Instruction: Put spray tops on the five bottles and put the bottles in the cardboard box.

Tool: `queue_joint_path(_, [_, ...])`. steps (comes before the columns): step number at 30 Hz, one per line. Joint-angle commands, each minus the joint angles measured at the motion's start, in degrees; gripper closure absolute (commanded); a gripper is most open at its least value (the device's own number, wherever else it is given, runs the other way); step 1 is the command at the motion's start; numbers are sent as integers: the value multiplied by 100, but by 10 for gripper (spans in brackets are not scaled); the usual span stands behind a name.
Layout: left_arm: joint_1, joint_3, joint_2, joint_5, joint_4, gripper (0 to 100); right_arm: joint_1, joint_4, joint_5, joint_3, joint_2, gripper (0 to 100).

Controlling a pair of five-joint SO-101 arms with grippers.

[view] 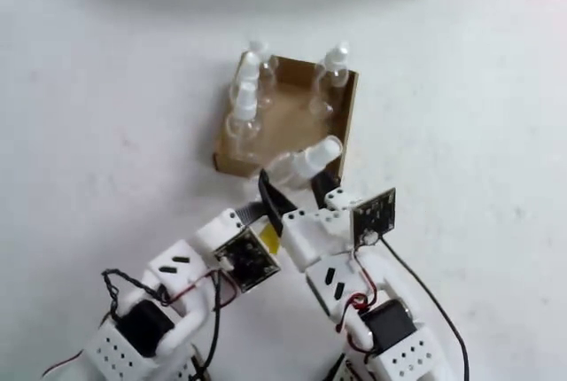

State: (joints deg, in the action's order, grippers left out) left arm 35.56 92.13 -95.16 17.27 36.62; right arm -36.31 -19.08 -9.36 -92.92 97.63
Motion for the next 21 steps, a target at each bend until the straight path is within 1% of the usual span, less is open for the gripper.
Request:
queue_joint_path(1, [-286,-343,637,70,-598,977,-277,-40,26,273,57,983])
queue_joint_path(3, [-286,-387,919,70,-774,977,-259,-40,35,273,57,983])
queue_joint_path(6, [-286,-615,1209,70,-738,977,-75,-31,35,273,57,983])
queue_joint_path(11, [-286,-659,1253,70,-738,977,259,-31,44,273,48,983])
queue_joint_path(13, [-295,-677,1253,70,-712,977,330,-31,202,290,4,983])
queue_joint_path(16, [-295,-765,1253,132,-396,977,356,-31,484,273,4,983])
queue_joint_path(21, [-409,-1266,1253,844,580,977,365,-31,519,273,-4,983])
